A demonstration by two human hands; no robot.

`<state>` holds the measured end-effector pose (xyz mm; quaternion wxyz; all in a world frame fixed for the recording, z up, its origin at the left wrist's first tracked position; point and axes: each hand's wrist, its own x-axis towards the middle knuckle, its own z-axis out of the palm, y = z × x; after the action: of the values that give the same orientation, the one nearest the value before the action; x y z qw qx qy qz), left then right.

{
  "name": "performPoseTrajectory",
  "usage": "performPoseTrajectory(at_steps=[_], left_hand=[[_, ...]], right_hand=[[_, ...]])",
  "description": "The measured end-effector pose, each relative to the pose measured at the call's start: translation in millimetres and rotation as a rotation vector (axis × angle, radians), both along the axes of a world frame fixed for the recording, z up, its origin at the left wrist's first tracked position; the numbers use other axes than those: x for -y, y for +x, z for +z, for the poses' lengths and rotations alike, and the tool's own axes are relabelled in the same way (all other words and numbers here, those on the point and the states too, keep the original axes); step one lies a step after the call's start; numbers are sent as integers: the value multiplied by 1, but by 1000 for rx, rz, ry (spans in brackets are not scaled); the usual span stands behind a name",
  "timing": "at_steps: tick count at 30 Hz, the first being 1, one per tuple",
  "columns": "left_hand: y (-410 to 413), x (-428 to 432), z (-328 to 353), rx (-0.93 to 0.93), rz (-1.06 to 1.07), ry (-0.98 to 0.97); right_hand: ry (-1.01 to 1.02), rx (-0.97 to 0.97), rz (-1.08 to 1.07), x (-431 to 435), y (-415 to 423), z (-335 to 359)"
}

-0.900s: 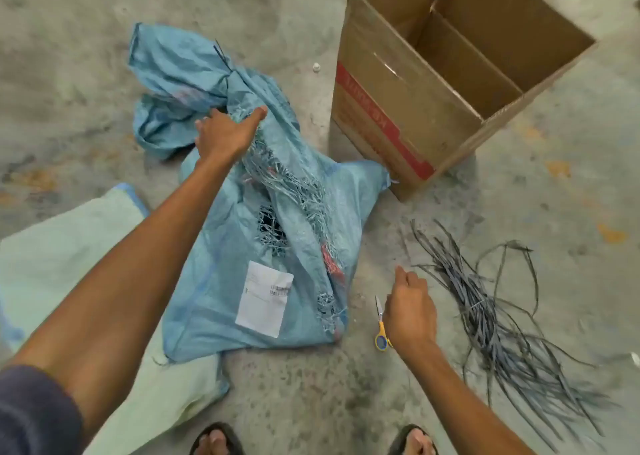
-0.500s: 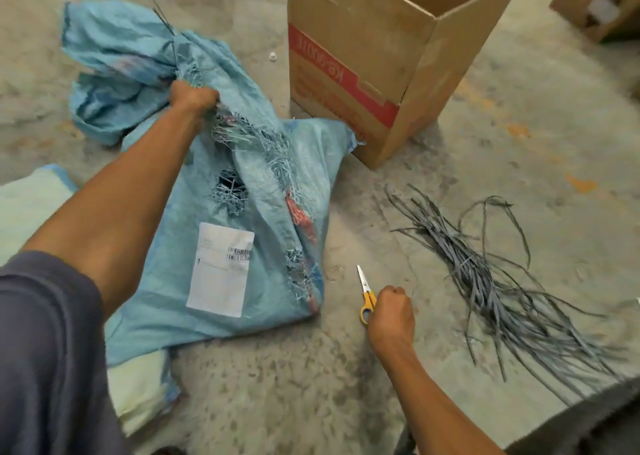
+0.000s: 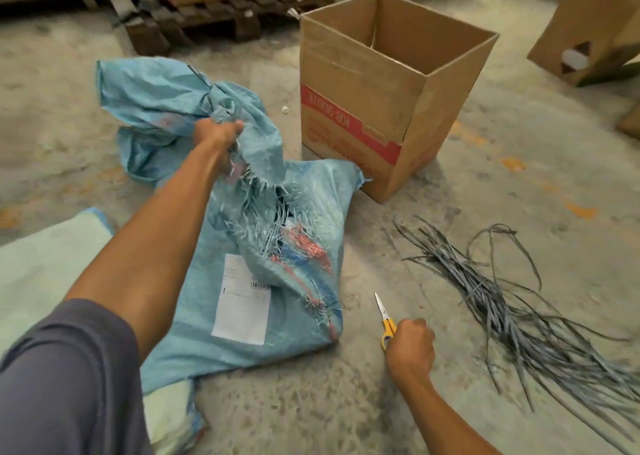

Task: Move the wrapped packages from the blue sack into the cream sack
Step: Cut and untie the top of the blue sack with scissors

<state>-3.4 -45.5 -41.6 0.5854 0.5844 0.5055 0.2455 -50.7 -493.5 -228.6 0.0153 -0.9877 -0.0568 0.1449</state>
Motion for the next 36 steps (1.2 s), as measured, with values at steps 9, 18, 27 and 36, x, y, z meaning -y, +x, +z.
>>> performPoseTrajectory(at_steps=[9,18,27,36], left_hand=[[-14,32,39,385,-253,-246],[-56,8,100,947,-66,-458],[-55,-38,117,-10,-466,-355],[-53,-24,94,-325,-489,-220]], right_hand=[[340,128,52,-47,15,71],[914,310,357,-185,87,198],[904,-126,443,-326,149,327],[979,-746,348,-384,157,281]])
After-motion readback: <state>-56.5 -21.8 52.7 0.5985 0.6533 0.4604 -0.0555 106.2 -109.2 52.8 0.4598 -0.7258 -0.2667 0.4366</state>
